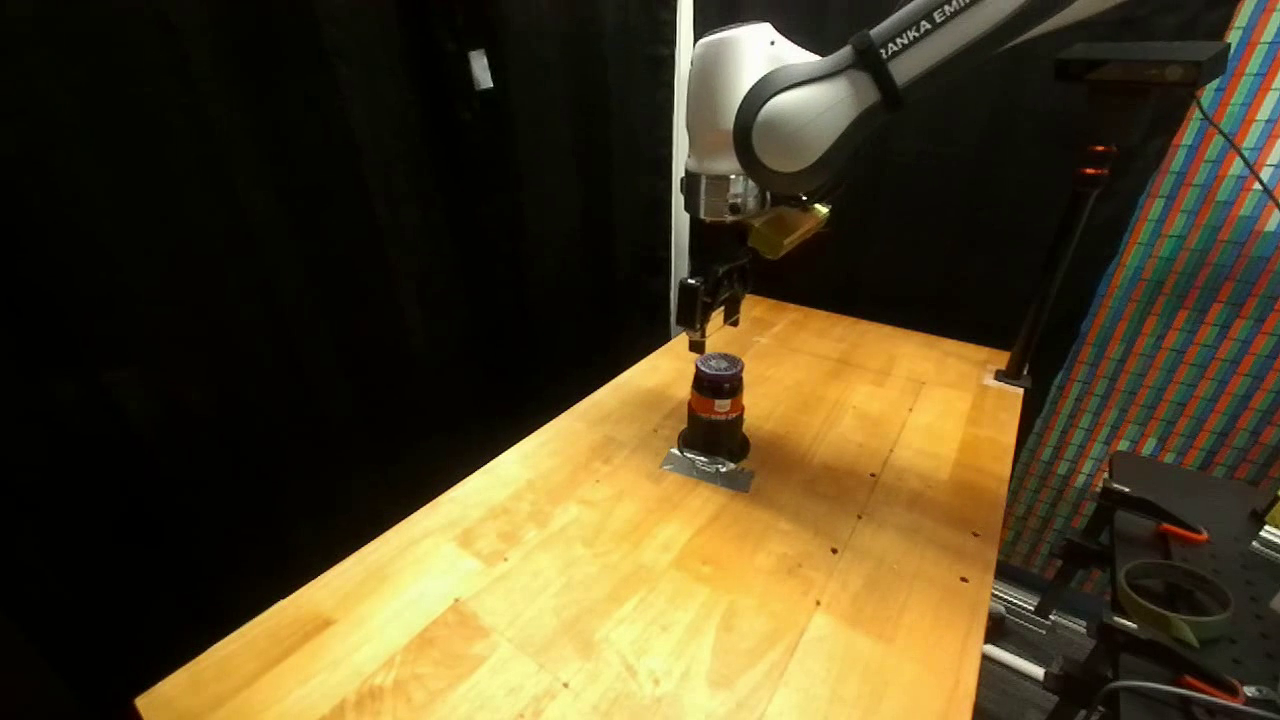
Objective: Put the rubber band on the cup
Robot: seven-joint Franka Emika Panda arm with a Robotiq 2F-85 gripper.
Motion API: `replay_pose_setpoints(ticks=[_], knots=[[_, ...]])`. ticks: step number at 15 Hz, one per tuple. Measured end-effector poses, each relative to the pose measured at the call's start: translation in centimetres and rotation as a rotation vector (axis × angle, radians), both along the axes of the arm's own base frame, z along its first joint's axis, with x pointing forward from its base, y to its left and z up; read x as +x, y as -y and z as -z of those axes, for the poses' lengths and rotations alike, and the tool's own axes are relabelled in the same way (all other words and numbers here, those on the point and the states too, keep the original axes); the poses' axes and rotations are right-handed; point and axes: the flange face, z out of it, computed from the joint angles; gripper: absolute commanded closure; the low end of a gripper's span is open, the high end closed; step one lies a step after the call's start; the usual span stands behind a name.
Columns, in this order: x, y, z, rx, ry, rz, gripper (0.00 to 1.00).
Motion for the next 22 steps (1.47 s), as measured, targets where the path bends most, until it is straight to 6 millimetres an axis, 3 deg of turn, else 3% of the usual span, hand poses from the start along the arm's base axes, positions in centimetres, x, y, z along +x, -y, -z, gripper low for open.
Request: replay_pose_setpoints(ticks=[9, 22], knots=[[2.5, 1.3, 3.8, 0.004, 0.022, 0.04, 0.0], [2.5, 1.3, 6.3, 0.018, -0.03, 0.078, 0.0]])
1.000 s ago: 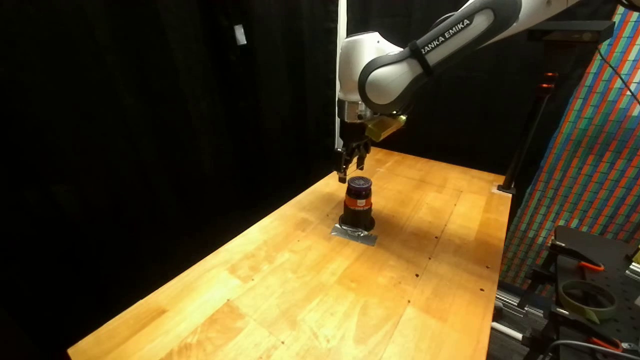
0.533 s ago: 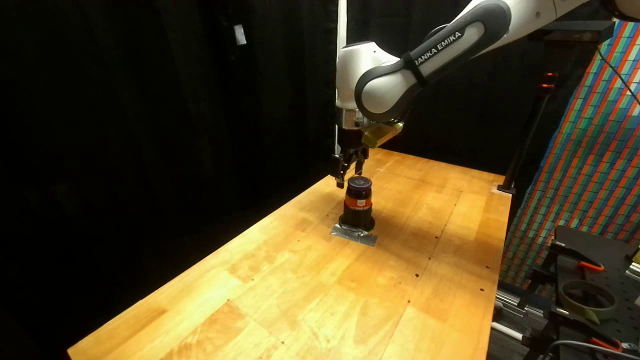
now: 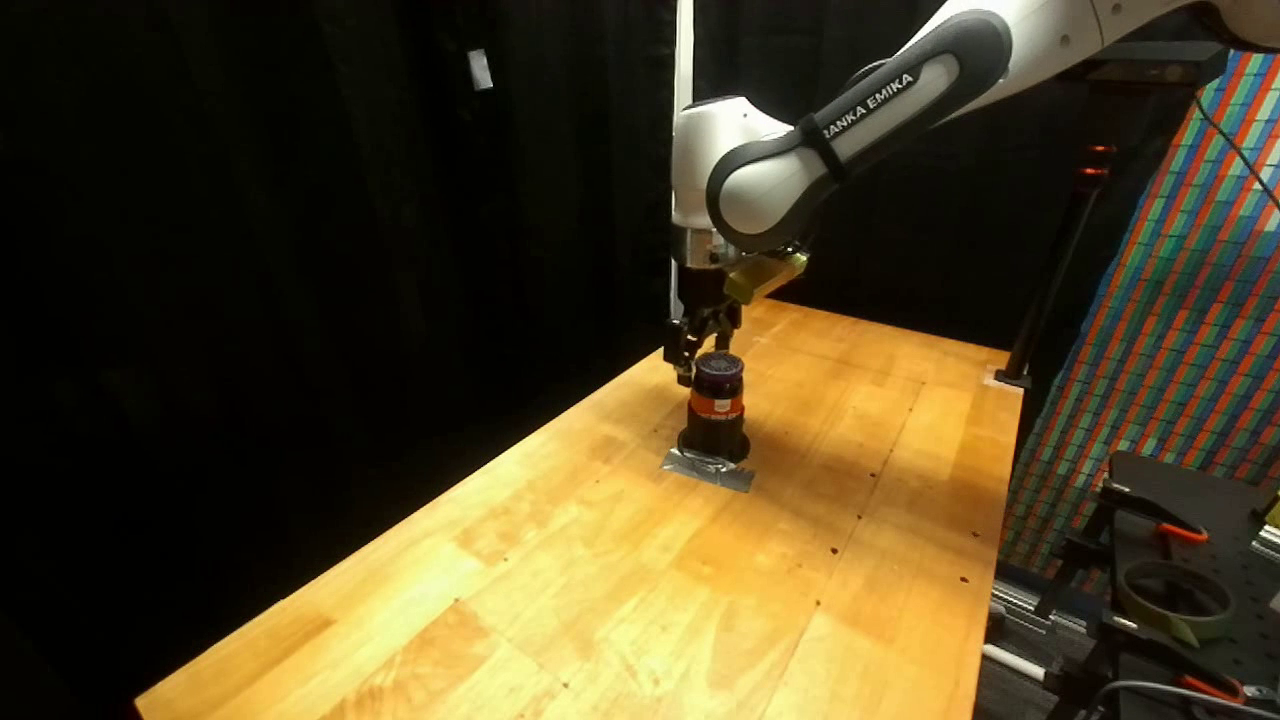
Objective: Put the rubber band on the cup
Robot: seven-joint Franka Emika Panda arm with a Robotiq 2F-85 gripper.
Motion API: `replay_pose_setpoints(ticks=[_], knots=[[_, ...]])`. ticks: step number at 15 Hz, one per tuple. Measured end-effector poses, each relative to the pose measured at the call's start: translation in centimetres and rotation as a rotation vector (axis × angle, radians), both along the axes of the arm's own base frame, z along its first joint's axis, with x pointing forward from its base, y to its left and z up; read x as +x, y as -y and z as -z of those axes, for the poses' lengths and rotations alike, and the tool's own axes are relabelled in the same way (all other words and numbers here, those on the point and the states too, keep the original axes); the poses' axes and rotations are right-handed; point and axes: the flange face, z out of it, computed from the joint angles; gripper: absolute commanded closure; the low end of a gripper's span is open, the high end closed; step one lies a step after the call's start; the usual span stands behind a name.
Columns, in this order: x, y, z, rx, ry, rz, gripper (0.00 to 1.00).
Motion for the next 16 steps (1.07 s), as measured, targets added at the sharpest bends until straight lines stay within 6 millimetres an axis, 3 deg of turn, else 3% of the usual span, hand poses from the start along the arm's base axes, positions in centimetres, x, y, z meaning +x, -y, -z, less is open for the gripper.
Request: replay_pose_setpoints(ticks=[16], knots=[[-0.62, 0.87, -0.09, 0.07, -0.109, 0.073, 0.0]])
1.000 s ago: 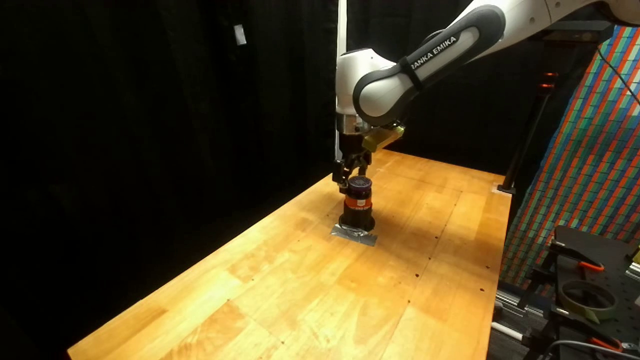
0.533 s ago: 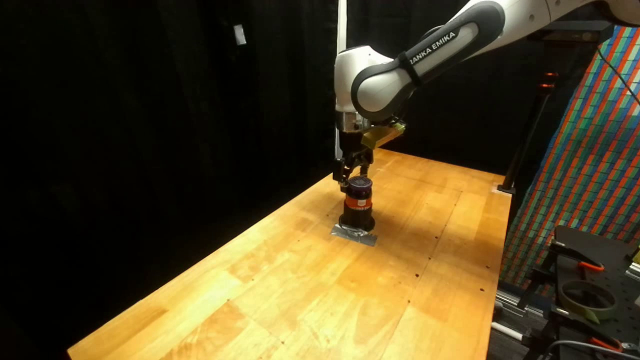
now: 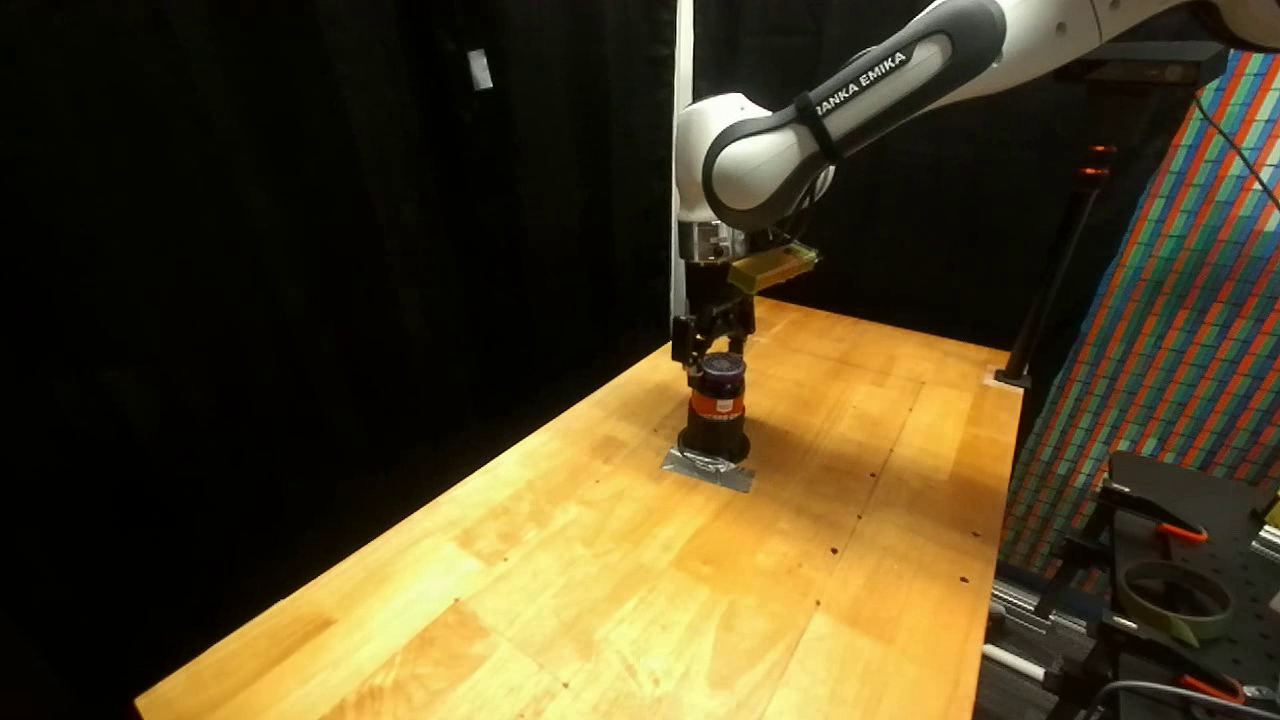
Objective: Put the rubber band on the cup
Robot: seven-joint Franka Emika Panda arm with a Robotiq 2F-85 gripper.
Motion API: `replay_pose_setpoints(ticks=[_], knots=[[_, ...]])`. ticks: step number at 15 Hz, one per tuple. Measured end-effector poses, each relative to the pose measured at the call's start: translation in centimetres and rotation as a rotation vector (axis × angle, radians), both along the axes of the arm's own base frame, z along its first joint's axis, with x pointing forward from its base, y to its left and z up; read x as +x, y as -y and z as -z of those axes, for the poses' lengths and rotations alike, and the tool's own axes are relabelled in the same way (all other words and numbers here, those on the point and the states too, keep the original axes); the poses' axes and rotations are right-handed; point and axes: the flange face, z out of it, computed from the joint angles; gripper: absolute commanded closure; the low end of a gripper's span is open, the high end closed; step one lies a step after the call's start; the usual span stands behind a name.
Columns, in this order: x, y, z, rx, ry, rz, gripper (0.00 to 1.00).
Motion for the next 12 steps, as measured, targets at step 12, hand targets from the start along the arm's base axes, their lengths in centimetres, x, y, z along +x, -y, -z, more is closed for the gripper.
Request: replay_pose_setpoints(ticks=[12], knots=[[-1.9, 1.2, -0.7, 0.056, -0.028, -0.011, 0.0]])
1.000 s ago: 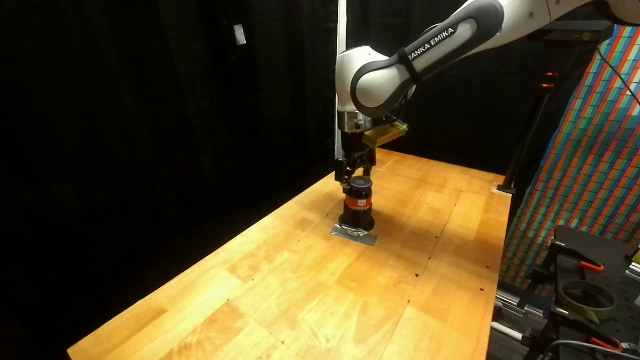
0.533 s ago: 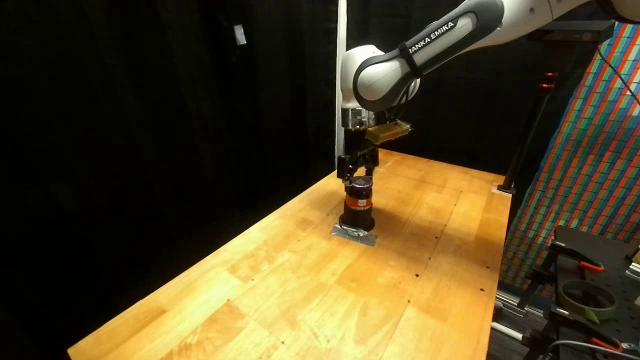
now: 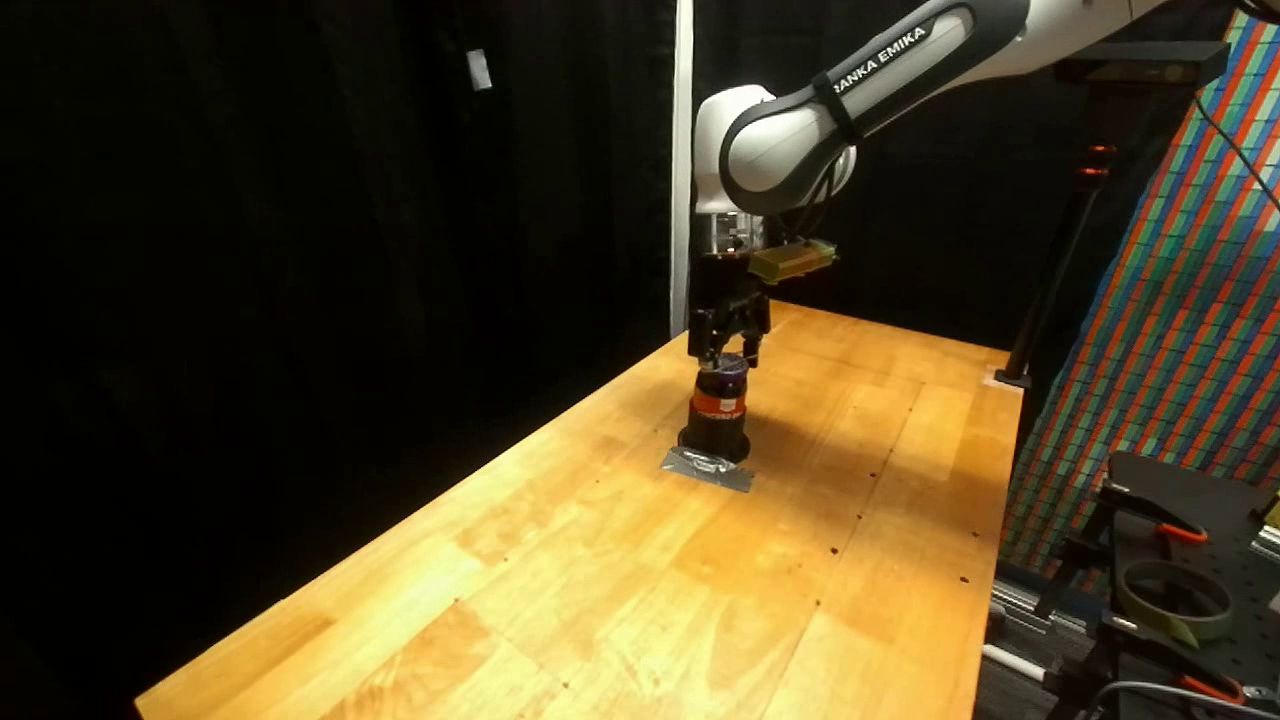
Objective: Put the rubber band on the cup
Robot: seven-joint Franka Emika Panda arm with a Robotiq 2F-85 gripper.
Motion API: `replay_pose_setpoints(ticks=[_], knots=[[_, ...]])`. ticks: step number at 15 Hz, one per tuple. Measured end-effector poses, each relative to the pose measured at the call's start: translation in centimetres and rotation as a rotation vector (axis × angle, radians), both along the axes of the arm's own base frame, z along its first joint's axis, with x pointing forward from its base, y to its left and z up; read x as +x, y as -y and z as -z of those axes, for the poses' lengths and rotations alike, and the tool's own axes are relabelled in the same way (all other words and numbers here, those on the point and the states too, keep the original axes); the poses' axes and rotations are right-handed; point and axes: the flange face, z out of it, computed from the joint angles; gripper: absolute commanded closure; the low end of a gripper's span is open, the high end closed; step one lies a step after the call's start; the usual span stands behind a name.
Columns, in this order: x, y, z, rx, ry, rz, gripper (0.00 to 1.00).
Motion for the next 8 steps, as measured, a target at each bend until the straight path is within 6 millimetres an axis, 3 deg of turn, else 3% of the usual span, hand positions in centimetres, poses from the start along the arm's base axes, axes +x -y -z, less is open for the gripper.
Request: replay_pose_setpoints(ticks=[8], knots=[[-2.9, -0.2, 1.6, -0.031, 0.017, -0.028, 0.0]])
